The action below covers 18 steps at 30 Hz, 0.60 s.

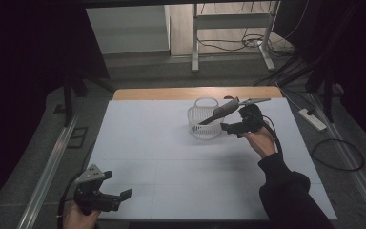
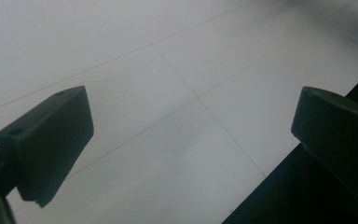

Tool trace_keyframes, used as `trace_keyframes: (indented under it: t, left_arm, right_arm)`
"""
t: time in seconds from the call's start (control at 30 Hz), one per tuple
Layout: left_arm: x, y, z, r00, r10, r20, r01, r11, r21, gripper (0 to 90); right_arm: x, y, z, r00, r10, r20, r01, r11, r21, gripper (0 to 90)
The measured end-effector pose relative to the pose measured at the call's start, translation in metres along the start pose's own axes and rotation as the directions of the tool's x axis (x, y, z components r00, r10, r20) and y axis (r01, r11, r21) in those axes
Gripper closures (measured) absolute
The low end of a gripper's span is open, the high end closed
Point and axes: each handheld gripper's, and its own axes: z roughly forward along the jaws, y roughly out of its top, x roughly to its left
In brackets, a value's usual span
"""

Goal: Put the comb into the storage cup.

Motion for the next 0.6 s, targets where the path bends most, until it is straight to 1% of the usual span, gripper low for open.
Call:
trace_keyframes:
  t: [0.13, 0.43, 0.53, 0.6]
  left_arm:
    - [0.0, 0.0, 0.0, 1.0, 0.001, 0.002, -0.001, 1.0, -0.004, 0.0]
    - [0.0, 0.0, 0.0, 1.0, 0.0, 0.006, 0.0, 1.0, -0.006, 0.0]
    - [0.0, 0.0, -0.001, 1.0, 0.0, 0.007, 0.0, 1.0, -0.007, 0.0]
    - [0.0, 0.0, -0.001, 1.0, 0.001, 0.008, -0.001, 1.0, -0.006, 0.0]
  right_arm:
    - [0.004, -0.003, -0.001, 1.0, -0.006, -0.004, 0.006, 1.0, -0.004, 0.0]
    - [0.013, -0.009, -0.002, 0.9996, -0.011, -0.026, 0.012, 1.0, 0.017, 0.0]
    - [0.016, -0.011, -0.004, 0.9994, -0.022, -0.027, 0.023, 0.999, 0.025, 0.0]
    - [0.018, -0.012, -0.006, 0.9991, -0.031, -0.029, 0.032, 0.999, 0.02, 0.0]
